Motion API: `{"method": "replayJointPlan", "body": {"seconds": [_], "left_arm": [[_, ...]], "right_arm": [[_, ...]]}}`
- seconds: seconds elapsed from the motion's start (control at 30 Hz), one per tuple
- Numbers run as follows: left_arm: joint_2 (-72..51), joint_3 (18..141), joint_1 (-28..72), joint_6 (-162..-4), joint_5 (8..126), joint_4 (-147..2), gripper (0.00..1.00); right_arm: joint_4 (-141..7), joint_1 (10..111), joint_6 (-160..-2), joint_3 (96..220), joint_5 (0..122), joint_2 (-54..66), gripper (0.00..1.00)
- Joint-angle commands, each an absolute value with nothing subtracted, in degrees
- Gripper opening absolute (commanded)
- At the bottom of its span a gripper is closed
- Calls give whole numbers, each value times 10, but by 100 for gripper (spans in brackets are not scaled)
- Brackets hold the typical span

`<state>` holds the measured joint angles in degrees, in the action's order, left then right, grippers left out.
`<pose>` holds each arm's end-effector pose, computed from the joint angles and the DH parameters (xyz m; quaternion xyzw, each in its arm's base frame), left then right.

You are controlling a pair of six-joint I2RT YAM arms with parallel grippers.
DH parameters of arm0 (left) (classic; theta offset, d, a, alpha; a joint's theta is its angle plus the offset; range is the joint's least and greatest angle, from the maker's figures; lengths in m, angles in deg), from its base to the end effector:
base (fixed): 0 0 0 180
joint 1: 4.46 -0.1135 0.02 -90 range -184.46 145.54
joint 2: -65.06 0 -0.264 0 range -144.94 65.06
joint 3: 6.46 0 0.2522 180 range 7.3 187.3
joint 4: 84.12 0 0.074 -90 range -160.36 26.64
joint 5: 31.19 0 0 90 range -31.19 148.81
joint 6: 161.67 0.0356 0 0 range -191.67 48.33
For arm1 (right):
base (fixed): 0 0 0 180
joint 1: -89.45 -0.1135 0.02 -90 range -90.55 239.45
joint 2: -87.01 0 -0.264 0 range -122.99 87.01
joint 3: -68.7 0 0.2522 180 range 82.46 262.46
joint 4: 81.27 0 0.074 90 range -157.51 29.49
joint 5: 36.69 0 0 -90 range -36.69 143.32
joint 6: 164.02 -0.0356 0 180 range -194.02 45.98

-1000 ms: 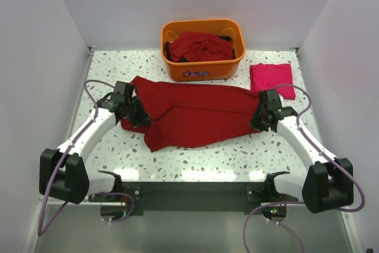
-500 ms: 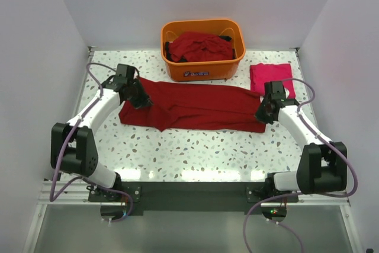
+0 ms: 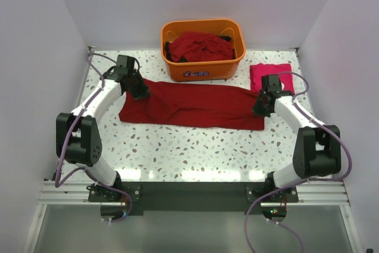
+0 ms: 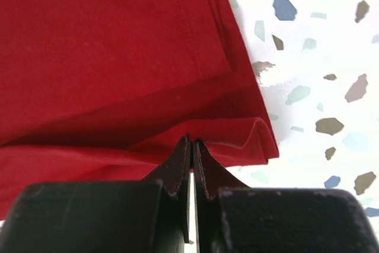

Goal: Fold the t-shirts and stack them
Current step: Fold the tshirt

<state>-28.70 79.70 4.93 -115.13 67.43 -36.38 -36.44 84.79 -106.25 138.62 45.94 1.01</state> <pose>0.3438 -0.0623 0.2538 -0.2575 0.9167 -0.1964 0.2341 0.2964 0.0196 0.2115 0.2458 0.9343 0.0203 0.2574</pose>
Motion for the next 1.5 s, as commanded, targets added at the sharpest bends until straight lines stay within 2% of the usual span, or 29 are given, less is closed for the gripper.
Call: {"method": "replayJointPlan", "body": {"seconds": [0.0,0.23,0.3,0.33,0.37,0.4,0.43,0.5,0.53,0.57,0.6,0.63,0.67,0.8,0.93,1.07,1.17,1.2,1.4,1.47], "left_arm": [[-302,838,34,-1125,655,-364,0],[-370,893,28,-1105,652,-357,0],[-386,907,24,-1103,647,-360,0],[-403,922,22,-1102,648,-363,4],[-410,930,21,-1099,646,-374,10],[-416,937,20,-1099,639,-383,16],[-429,951,20,-1096,633,-390,37],[-443,983,17,-1090,615,-392,77],[-453,996,17,-1088,607,-386,84],[-455,1007,17,-1087,604,-358,89],[-452,1012,17,-1086,605,-353,92],[-445,993,17,-1082,611,-355,99],[-418,971,18,-1083,620,-374,100],[-330,822,20,-1091,651,-404,100],[-257,721,35,-1108,659,-435,100],[-265,692,45,-1116,657,-450,100],[-286,694,45,-1118,662,-467,94],[-292,697,45,-1118,665,-471,87],[-343,729,47,-1117,671,-482,65],[-359,737,47,-1113,665,-477,63]], "right_arm": [[-388,852,-1050,1415,476,-3,0],[-387,851,-1041,1444,463,-41,0],[-383,851,-1035,1462,460,-64,6],[-384,851,-1033,1466,457,-70,12],[-383,852,-1032,1472,451,-78,21],[-382,851,-1030,1485,442,-86,24],[-383,851,-1028,1489,436,-88,37],[-367,851,-1010,1513,421,-87,51],[-354,851,-1001,1521,422,-84,59],[-342,850,-993,1528,424,-81,77],[-328,842,-979,1523,426,-73,83],[-323,835,-978,1516,418,-57,93],[-321,828,-976,1508,419,-44,99],[-353,773,-971,1441,455,9,99],[-396,758,-977,1403,517,11,99],[-404,754,-984,1396,530,-18,99],[-413,753,-986,1386,531,-33,99],[-414,753,-988,1381,527,-35,99],[-414,753,-990,1366,515,-44,99],[-410,753,-990,1368,508,-47,99]]}}
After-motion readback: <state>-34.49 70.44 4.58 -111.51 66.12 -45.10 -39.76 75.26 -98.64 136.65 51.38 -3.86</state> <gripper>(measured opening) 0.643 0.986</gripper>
